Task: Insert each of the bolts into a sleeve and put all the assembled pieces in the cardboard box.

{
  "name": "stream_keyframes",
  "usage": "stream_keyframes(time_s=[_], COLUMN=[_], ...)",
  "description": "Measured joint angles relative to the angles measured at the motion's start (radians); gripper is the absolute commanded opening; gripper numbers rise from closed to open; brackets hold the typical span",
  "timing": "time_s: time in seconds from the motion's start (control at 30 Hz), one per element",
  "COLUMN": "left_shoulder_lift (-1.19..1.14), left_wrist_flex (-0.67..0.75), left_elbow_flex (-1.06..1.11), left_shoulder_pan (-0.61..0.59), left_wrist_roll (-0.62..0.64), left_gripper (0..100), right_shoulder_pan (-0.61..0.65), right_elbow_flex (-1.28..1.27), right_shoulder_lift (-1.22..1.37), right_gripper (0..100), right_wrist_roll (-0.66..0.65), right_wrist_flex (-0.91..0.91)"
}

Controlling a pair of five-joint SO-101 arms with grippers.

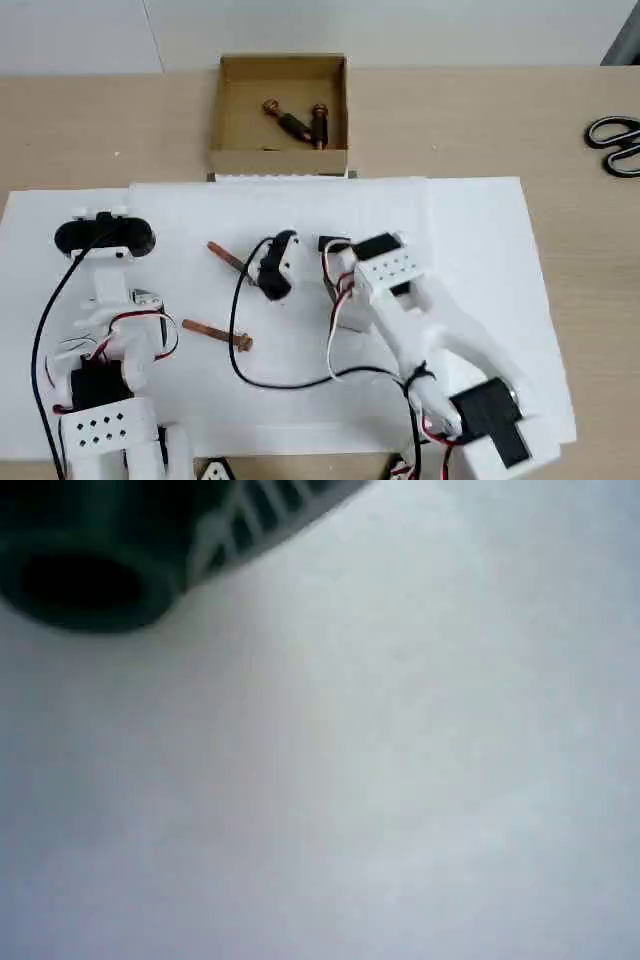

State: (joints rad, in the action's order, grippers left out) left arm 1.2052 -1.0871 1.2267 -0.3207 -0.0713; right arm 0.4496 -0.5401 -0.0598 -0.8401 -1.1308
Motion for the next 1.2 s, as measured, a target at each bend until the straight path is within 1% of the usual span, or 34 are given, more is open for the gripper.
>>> stream_keyframes(time_s=[0.17,0.37,0.5,0.63,0.7,0.87,0.93,1.07,1.13,1.2], left_shoulder_lift=[0.0,0.0,0.0,0.0,0.0,-0.026,-0.101,-0.295,-0.4,-0.489], left_wrist_flex=[0.0,0.0,-0.04,-0.072,-0.098,-0.189,-0.215,-0.282,-0.319,-0.359], left_elbow_flex=[0.0,0.0,0.0,0.0,-0.026,-0.167,-0.226,-0.384,-0.485,-0.574], left_shoulder_pan=[0.0,0.0,0.0,0.0,0.0,0.0,0.003,0.003,0.006,0.029], left_wrist_roll=[0.0,0.0,-0.003,-0.1,-0.12,-0.127,-0.114,-0.11,-0.144,-0.233], left_gripper=[1,1,1,1,1,8,8,8,8,8], right_shoulder_pan=[-0.026,-0.031,-0.064,-0.13,-0.18,-0.334,-0.394,-0.468,-0.508,-0.562], right_elbow_flex=[0.221,0.451,0.563,0.726,0.781,0.799,0.801,0.779,0.741,0.697], right_shoulder_lift=[0.008,0.008,0.008,0.008,0.008,-0.02,-0.057,-0.121,-0.158,-0.193], right_gripper=[0.5,0.4,0.4,0.4,0.4,0.4,0.4,0.4,0.4,0.4], right_wrist_roll=[0.147,0.374,0.502,0.618,0.672,0.709,0.71,0.71,0.71,0.71], right_wrist_flex=[-0.143,-0.321,-0.428,-0.542,-0.569,-0.585,-0.586,-0.588,-0.588,-0.588])
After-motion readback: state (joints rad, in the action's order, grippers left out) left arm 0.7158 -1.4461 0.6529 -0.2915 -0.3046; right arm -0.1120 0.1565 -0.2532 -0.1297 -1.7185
